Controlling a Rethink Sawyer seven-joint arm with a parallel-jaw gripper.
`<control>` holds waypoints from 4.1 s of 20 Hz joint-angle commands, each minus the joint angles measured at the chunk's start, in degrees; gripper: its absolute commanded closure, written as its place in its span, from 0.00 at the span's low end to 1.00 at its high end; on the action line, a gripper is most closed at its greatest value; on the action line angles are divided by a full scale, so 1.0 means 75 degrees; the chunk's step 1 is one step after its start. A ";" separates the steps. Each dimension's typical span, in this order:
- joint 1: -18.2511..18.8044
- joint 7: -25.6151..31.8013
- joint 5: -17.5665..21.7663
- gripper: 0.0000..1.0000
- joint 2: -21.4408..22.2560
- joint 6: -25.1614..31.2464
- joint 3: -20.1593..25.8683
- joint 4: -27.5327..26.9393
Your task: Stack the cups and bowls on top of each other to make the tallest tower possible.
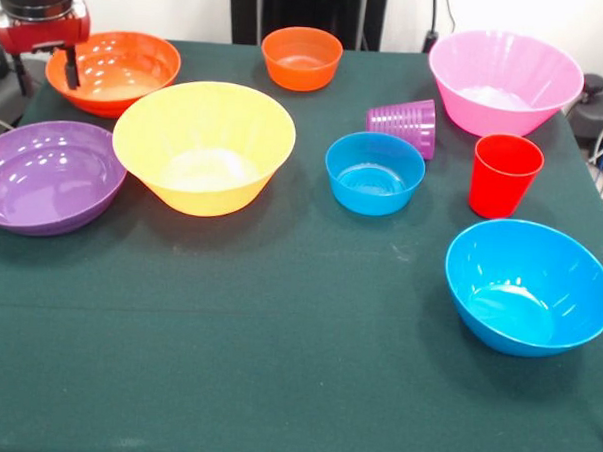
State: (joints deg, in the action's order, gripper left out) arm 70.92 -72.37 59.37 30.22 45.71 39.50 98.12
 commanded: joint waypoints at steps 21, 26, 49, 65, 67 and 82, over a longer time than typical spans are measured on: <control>-0.0459 0.1535 -0.0539 1.00 -0.0355 0.1087 -0.0226 -0.0676; -0.0254 0.1961 -0.0860 1.00 0.0058 0.1443 -0.0085 -0.0468; -0.0145 0.2160 -0.3214 1.00 0.1112 0.3850 0.1236 -0.0316; -0.0864 0.0424 -0.2296 1.00 -0.0462 0.0498 0.0825 -0.1255; -0.0989 0.0282 -0.2325 1.00 -0.0544 0.0302 0.0747 -0.1384; -0.1741 -0.0085 -0.3225 1.00 -0.0749 0.0937 0.0564 -0.1848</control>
State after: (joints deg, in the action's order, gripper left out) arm 61.47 -72.36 37.25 26.19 49.71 46.33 88.45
